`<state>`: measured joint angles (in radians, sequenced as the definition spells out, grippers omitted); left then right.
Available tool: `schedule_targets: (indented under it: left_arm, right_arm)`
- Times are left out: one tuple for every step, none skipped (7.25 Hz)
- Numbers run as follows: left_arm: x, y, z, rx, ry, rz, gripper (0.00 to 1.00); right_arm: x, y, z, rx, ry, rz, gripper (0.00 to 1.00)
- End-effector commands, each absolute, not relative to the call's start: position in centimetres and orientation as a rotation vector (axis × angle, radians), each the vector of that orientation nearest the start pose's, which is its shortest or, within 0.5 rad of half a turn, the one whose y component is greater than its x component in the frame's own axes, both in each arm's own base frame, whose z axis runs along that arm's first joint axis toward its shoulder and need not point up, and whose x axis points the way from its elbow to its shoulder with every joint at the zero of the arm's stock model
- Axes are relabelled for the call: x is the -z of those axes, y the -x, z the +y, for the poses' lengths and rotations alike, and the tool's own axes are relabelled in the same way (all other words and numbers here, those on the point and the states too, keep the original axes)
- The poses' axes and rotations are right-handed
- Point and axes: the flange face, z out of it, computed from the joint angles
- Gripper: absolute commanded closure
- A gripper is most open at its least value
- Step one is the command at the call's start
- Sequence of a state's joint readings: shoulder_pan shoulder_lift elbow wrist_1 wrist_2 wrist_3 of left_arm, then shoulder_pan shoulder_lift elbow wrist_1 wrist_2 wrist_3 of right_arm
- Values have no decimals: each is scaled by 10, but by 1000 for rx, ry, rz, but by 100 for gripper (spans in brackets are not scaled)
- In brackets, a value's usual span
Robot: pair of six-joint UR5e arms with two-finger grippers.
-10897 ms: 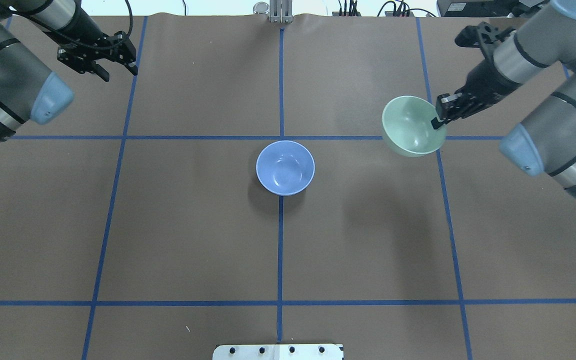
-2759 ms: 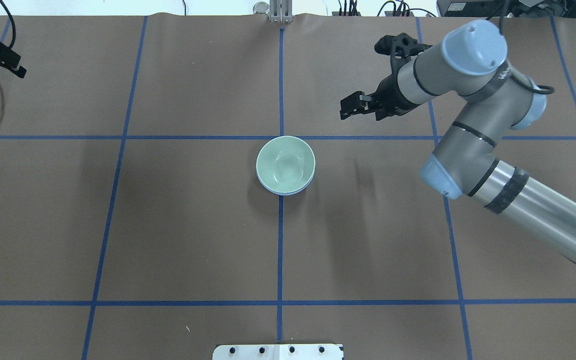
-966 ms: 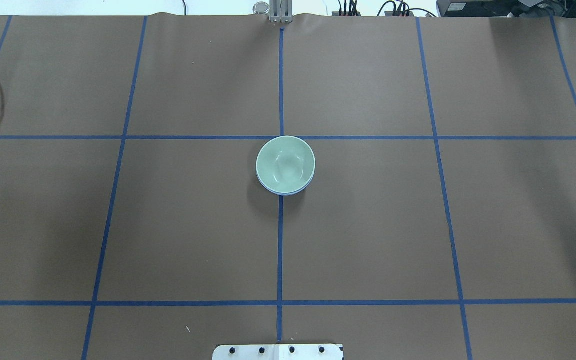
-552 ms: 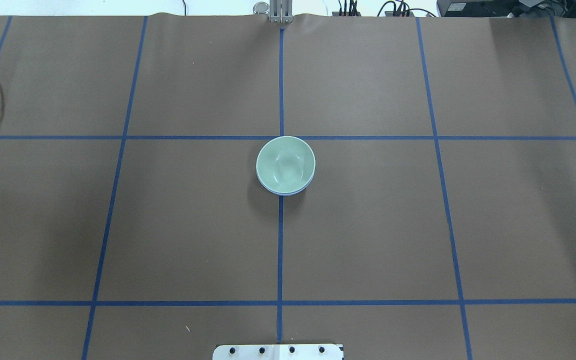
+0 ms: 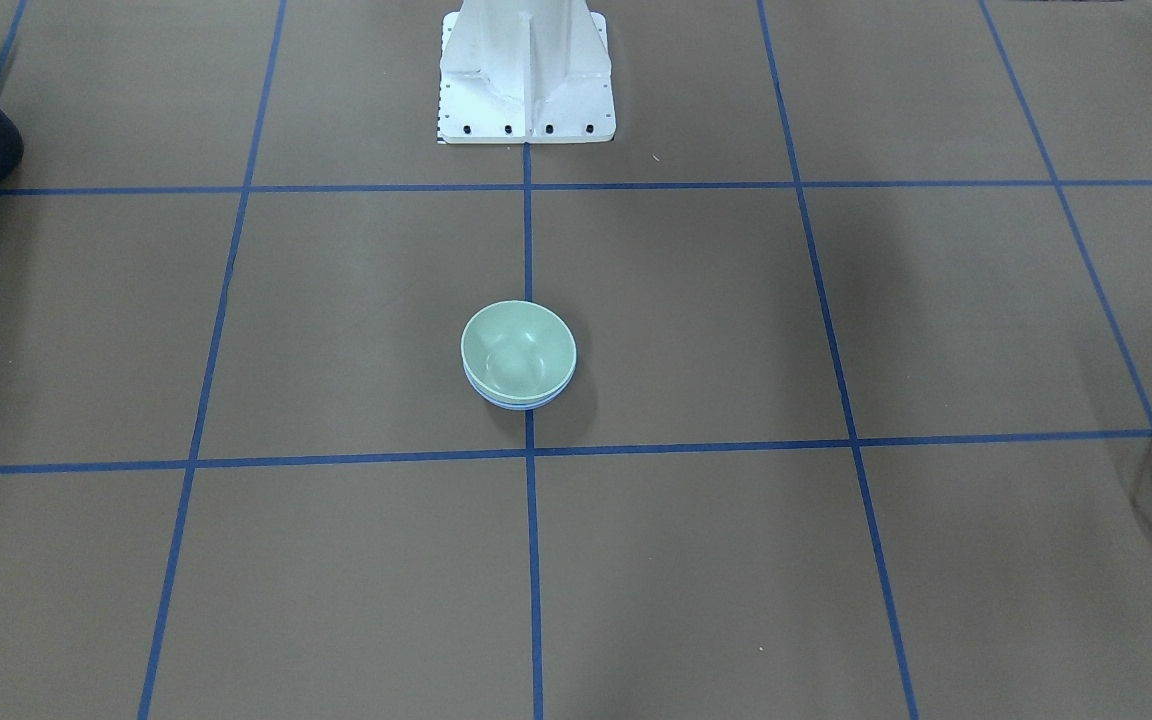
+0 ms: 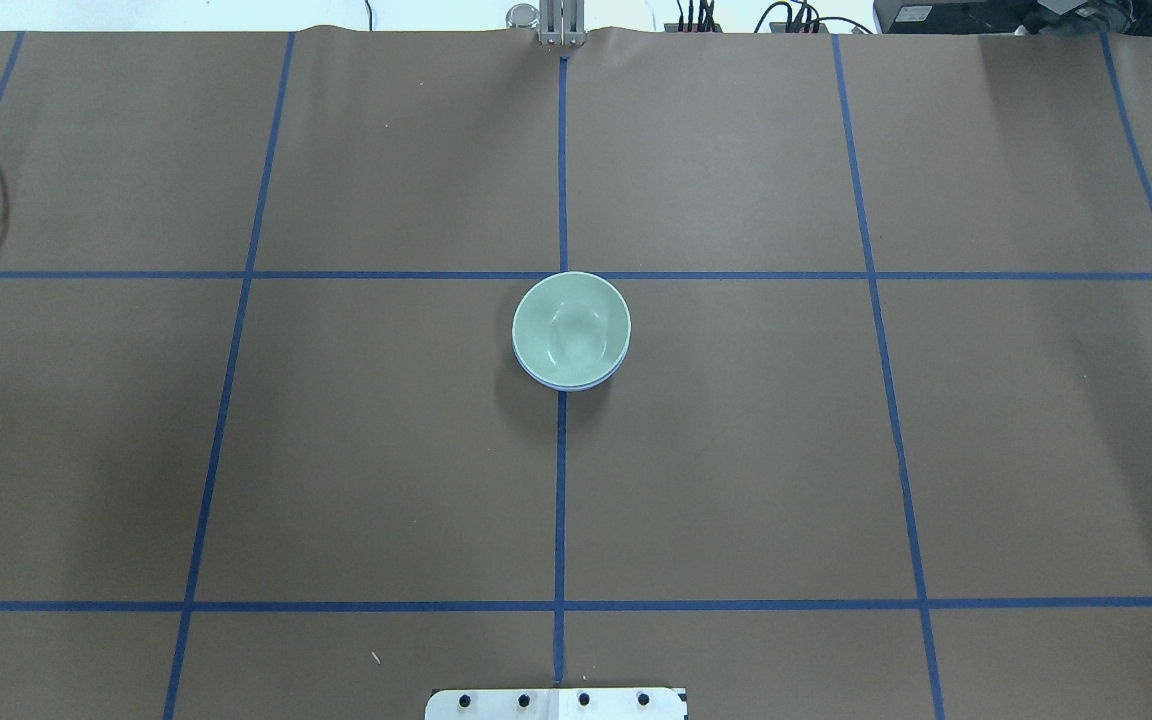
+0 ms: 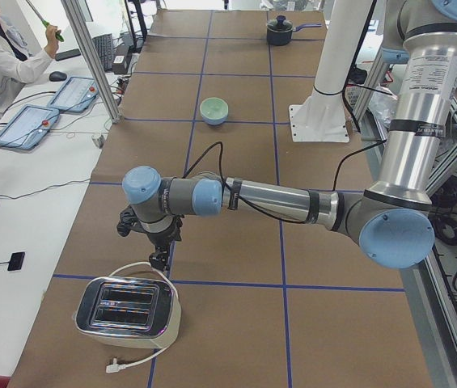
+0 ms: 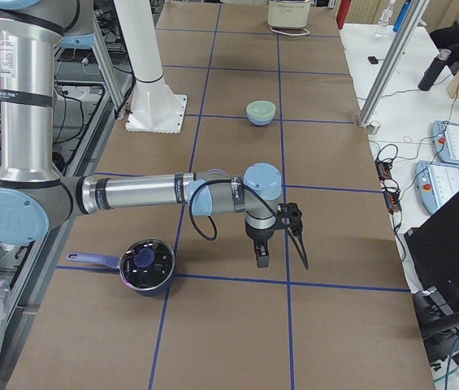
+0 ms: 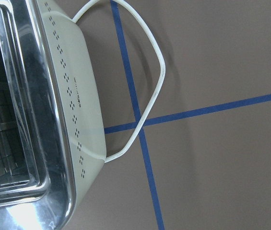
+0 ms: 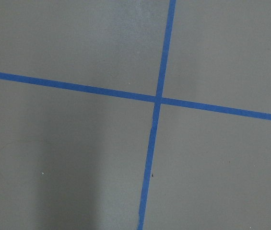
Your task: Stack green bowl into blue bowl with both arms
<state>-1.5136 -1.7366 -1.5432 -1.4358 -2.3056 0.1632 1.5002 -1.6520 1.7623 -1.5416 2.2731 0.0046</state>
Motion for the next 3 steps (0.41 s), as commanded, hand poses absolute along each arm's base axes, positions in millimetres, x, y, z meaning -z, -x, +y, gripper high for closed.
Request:
schedule_targets:
  left_arm:
    - [-601,35,-561,-211,-42,735,1]
    - [-602,35,-561,-211,-42,735,1]
    - [-602,35,-561,-211,-43,735,1]
  right_arm:
    - [-604,-36,-468,112,-107,-706,0]
    - [-605,-36,-468,112,-106,-708,0]
    - [-604,-36,-469,112,-107,-708,0]
